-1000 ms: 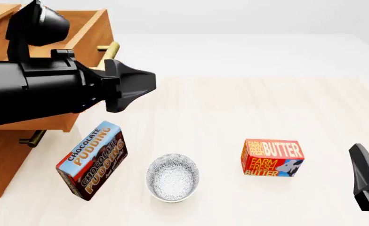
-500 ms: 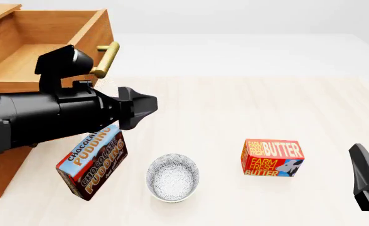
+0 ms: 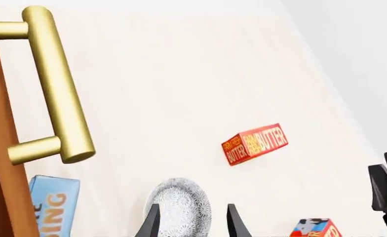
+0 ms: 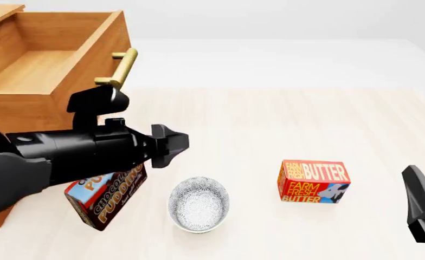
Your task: Put the bowl in the top drawer of the cabinet.
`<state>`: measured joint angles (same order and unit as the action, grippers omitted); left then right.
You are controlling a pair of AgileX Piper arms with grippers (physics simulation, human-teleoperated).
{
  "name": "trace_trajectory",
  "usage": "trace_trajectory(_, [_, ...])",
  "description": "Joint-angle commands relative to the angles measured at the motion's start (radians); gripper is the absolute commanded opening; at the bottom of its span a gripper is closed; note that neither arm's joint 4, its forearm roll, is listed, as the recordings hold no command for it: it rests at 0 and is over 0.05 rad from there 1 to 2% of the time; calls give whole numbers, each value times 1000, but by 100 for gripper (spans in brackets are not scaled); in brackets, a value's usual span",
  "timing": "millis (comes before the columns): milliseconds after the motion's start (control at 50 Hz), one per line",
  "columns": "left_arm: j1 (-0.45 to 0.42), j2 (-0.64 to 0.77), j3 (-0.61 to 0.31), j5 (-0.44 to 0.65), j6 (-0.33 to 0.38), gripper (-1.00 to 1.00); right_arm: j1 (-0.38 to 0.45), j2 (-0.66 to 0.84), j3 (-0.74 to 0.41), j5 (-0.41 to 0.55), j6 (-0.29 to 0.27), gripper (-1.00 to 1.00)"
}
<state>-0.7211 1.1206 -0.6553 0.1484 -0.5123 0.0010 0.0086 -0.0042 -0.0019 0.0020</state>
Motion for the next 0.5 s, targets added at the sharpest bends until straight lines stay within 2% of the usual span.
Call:
trace_trajectory(20, [-9,44,19,-33,-15,100,0,0,0,0,0,100])
trace_trajectory(500, [-4,116,63,-102,-38,100,0,0,0,0,0,100])
